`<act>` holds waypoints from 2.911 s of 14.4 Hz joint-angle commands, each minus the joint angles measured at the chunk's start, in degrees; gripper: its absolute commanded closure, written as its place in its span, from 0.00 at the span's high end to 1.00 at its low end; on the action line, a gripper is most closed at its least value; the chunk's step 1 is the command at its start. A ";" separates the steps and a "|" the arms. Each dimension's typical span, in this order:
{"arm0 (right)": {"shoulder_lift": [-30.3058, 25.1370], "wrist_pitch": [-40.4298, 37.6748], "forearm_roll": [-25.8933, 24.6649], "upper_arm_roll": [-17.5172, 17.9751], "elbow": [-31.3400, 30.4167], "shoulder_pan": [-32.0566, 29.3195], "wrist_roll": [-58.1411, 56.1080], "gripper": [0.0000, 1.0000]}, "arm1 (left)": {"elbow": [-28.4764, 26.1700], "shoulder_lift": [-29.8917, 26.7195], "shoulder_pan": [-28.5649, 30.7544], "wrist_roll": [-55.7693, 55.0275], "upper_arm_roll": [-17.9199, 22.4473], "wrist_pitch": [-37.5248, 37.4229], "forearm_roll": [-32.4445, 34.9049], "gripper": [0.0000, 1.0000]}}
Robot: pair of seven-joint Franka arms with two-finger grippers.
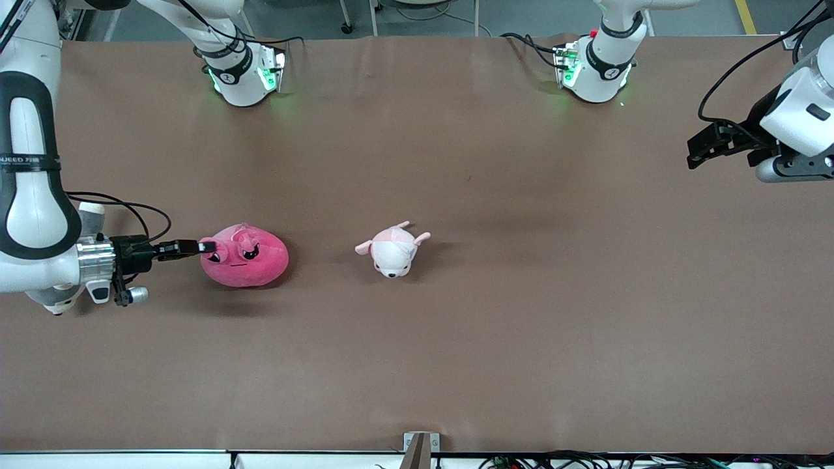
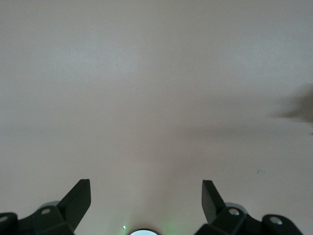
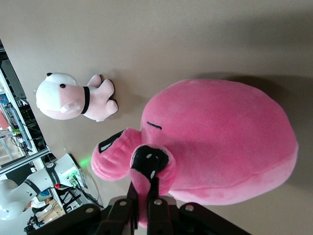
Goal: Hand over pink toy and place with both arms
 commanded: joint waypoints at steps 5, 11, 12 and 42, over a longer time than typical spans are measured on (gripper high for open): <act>1.60 -0.49 2.12 0.93 0.36 -1.71 -0.45 0.02 | -2.16 -1.91 -0.03 2.08 0.49 0.66 -0.53 1.00; 1.69 -0.40 1.94 0.84 3.60 -3.03 2.19 1.00 | -1.72 -1.91 0.06 4.81 0.58 0.05 -0.09 1.00; 1.60 -1.01 1.24 0.84 6.22 -3.20 3.41 1.00 | -1.72 -2.08 0.06 4.72 0.58 -0.39 0.08 1.00; -22.04 -0.23 -36.21 0.05 14.95 4.61 23.37 1.00 | -2.16 -3.05 0.59 1.38 0.14 0.04 0.44 1.00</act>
